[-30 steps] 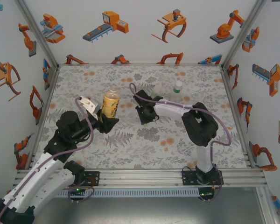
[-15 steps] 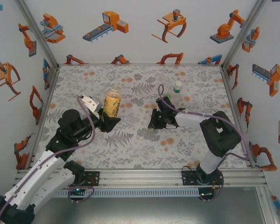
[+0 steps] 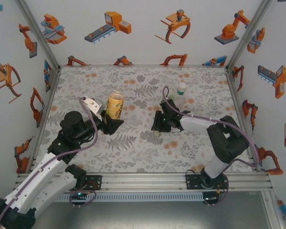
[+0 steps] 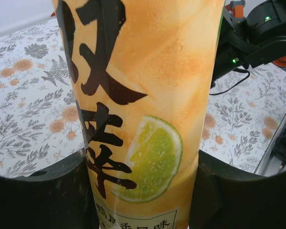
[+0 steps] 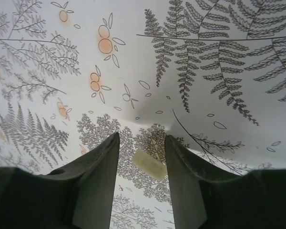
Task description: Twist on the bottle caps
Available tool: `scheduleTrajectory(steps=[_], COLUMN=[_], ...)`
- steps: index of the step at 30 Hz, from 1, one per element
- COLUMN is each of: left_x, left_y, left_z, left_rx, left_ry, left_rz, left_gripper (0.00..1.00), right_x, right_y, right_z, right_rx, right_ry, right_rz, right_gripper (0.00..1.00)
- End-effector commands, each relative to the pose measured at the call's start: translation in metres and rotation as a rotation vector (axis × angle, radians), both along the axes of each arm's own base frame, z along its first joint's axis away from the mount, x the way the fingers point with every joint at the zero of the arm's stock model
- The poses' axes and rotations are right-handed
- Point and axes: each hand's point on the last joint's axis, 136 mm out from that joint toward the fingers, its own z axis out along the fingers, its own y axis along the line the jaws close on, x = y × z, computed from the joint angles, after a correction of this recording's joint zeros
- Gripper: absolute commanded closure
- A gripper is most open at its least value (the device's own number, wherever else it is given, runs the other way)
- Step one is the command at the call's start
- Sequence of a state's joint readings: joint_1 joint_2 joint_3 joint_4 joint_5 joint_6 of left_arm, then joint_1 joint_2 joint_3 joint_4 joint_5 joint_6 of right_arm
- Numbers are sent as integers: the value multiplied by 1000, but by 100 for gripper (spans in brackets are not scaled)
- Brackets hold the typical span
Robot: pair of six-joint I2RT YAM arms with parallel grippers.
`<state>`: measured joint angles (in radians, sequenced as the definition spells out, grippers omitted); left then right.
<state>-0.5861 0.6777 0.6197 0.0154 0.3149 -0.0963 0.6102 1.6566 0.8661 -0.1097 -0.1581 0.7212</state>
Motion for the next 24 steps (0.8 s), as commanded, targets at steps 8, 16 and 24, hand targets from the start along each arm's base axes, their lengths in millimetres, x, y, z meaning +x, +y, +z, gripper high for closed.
scheduleTrajectory(steps=[8,16,24], left_x=[-4,-5,-6], left_y=[1,2,5], left_z=[24,23,23], left_rx=[-51,-53,-52], left_ry=[-52,-49,-52], left_rz=[-9,-8,-2], left_gripper=[90,90,90], right_x=[-12,-16,-13], right_y=[-1,11,15], right_z=[-1,-3,-11], right_rx=[-218,-374,-431], right_ry=[-16,-44,-39], right_rz=[96,202,238], right_gripper=[55,55,56])
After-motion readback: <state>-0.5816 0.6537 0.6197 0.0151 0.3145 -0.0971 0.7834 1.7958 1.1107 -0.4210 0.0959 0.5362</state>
